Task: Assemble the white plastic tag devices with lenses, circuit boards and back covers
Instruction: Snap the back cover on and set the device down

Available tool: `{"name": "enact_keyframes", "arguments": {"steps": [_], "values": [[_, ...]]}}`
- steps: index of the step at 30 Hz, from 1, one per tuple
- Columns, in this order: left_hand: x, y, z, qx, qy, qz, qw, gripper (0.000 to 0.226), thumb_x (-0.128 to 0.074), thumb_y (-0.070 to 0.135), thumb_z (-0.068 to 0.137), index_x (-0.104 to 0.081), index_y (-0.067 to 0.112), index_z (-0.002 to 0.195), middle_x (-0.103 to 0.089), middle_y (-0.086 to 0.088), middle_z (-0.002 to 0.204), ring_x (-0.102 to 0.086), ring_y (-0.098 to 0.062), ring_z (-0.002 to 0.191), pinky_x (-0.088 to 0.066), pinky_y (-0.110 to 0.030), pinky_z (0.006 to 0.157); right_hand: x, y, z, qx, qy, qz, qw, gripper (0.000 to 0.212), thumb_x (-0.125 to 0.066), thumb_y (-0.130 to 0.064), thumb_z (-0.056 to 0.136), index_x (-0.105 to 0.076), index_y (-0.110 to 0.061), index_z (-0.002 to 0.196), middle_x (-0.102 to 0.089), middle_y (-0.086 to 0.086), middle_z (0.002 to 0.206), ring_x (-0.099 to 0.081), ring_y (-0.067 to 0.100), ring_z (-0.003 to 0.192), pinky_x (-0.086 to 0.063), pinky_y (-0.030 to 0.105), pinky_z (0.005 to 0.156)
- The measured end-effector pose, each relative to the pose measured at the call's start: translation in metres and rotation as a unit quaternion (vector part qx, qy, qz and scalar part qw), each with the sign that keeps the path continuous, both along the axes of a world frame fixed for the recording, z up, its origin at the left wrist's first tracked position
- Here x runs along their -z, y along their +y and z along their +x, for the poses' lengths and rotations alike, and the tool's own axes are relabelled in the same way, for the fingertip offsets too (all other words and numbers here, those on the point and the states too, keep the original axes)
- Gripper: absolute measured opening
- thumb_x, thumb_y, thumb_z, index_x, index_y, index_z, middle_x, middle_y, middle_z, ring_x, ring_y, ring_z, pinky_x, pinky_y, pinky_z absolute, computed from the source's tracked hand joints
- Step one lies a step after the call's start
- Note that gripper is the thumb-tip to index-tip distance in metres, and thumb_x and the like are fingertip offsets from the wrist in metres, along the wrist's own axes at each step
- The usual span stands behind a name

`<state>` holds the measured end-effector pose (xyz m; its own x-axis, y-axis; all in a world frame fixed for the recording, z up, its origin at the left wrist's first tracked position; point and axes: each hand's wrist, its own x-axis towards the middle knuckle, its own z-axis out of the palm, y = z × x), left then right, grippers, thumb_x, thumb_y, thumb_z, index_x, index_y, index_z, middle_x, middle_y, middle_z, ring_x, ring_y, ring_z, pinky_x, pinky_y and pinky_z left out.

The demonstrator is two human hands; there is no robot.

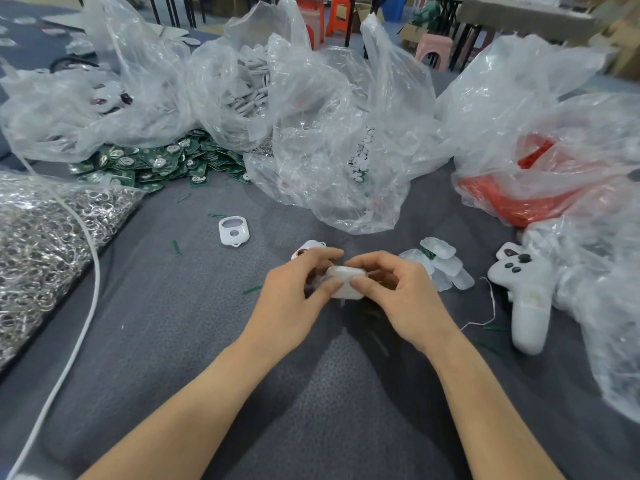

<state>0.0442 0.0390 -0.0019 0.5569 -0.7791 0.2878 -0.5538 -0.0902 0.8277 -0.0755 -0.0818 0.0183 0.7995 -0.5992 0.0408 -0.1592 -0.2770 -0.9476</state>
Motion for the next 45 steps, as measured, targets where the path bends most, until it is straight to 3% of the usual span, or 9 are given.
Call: {"name": "enact_keyframes", "arguments": {"steps": [5,13,18,23,28,32,38,42,45], "values": [[-0.004,-0.002,-0.004,0.024,0.169,-0.050,0.984,0.011,-0.056,0.015,0.095,-0.065,0.010,0.100,-0.069,-0.003,0.077,-0.069,-0.016,0.060,-0.057,-0.027,0.060,-0.003,0.009,0.003,0.007,-0.085,0.100,0.991,0.017,-0.067,0.001,0.084,-0.070,-0.015,0.091,-0.073,0.009,0.088,-0.070,0.022,0.083,-0.058,0.029,0.068],[-0.005,0.000,-0.004,0.056,0.199,-0.106,0.973,0.013,-0.056,0.012,0.095,-0.059,0.000,0.090,-0.061,-0.003,0.074,-0.059,-0.018,0.047,-0.046,-0.024,0.046,-0.007,0.012,0.003,0.003,-0.099,0.099,0.990,0.018,-0.069,0.002,0.082,-0.071,-0.016,0.085,-0.073,0.011,0.085,-0.069,0.029,0.084,-0.058,0.030,0.067],[-0.006,0.001,-0.005,0.056,0.194,-0.114,0.973,0.013,-0.053,0.010,0.096,-0.058,-0.001,0.091,-0.061,-0.015,0.076,-0.057,-0.016,0.046,-0.045,-0.025,0.044,-0.009,0.016,0.004,0.008,-0.103,0.099,0.990,0.019,-0.069,0.000,0.082,-0.072,-0.018,0.084,-0.074,0.008,0.083,-0.070,0.023,0.081,-0.058,0.029,0.067],[-0.006,-0.002,-0.011,0.040,0.265,-0.143,0.953,0.012,-0.047,0.007,0.098,-0.059,0.005,0.101,-0.066,-0.004,0.074,-0.059,-0.018,0.049,-0.050,-0.027,0.046,-0.006,0.021,0.007,0.042,-0.135,0.157,0.978,0.013,-0.066,-0.006,0.084,-0.073,-0.016,0.090,-0.074,0.007,0.089,-0.071,0.021,0.086,-0.058,0.036,0.077],[-0.004,-0.001,-0.010,0.029,0.225,-0.126,0.966,0.010,-0.054,0.014,0.096,-0.062,0.020,0.097,-0.069,0.003,0.089,-0.069,-0.021,0.059,-0.058,-0.031,0.056,-0.003,0.022,0.010,0.071,-0.127,0.123,0.982,0.017,-0.066,-0.005,0.085,-0.073,-0.021,0.088,-0.074,0.005,0.090,-0.070,0.023,0.091,-0.055,0.047,0.088],[-0.006,0.000,-0.009,0.017,0.175,-0.121,0.977,0.020,-0.057,0.032,0.090,-0.063,0.013,0.091,-0.068,-0.001,0.077,-0.067,-0.016,0.054,-0.055,-0.027,0.052,-0.004,0.024,0.010,0.052,-0.137,0.085,0.986,0.020,-0.066,-0.004,0.086,-0.072,-0.023,0.086,-0.074,0.002,0.089,-0.070,0.022,0.089,-0.057,0.039,0.083],[-0.005,0.000,-0.008,-0.002,0.127,-0.120,0.985,0.009,-0.056,0.015,0.095,-0.059,0.011,0.087,-0.061,0.003,0.064,-0.056,-0.006,0.042,-0.041,-0.016,0.044,-0.001,0.027,0.012,0.067,-0.131,0.037,0.988,0.016,-0.067,-0.006,0.086,-0.071,-0.021,0.084,-0.073,0.001,0.084,-0.068,0.025,0.084,-0.057,0.042,0.079],[-0.004,-0.003,-0.009,0.000,0.186,-0.129,0.974,0.008,-0.056,0.023,0.095,-0.062,0.018,0.092,-0.063,-0.004,0.061,-0.059,-0.019,0.046,-0.048,-0.027,0.045,0.000,0.028,0.015,0.072,-0.155,0.096,0.981,0.013,-0.067,-0.008,0.086,-0.072,-0.020,0.083,-0.073,0.004,0.084,-0.069,0.022,0.082,-0.058,0.040,0.076],[-0.003,-0.004,-0.004,0.004,0.161,-0.091,0.983,0.006,-0.058,0.024,0.094,-0.061,0.024,0.099,-0.063,-0.008,0.060,-0.056,-0.015,0.045,-0.047,-0.023,0.050,0.002,0.027,0.016,0.090,-0.178,0.155,0.968,0.006,-0.064,-0.008,0.088,-0.069,-0.012,0.088,-0.072,0.009,0.085,-0.068,0.019,0.080,-0.055,0.028,0.069]]}}
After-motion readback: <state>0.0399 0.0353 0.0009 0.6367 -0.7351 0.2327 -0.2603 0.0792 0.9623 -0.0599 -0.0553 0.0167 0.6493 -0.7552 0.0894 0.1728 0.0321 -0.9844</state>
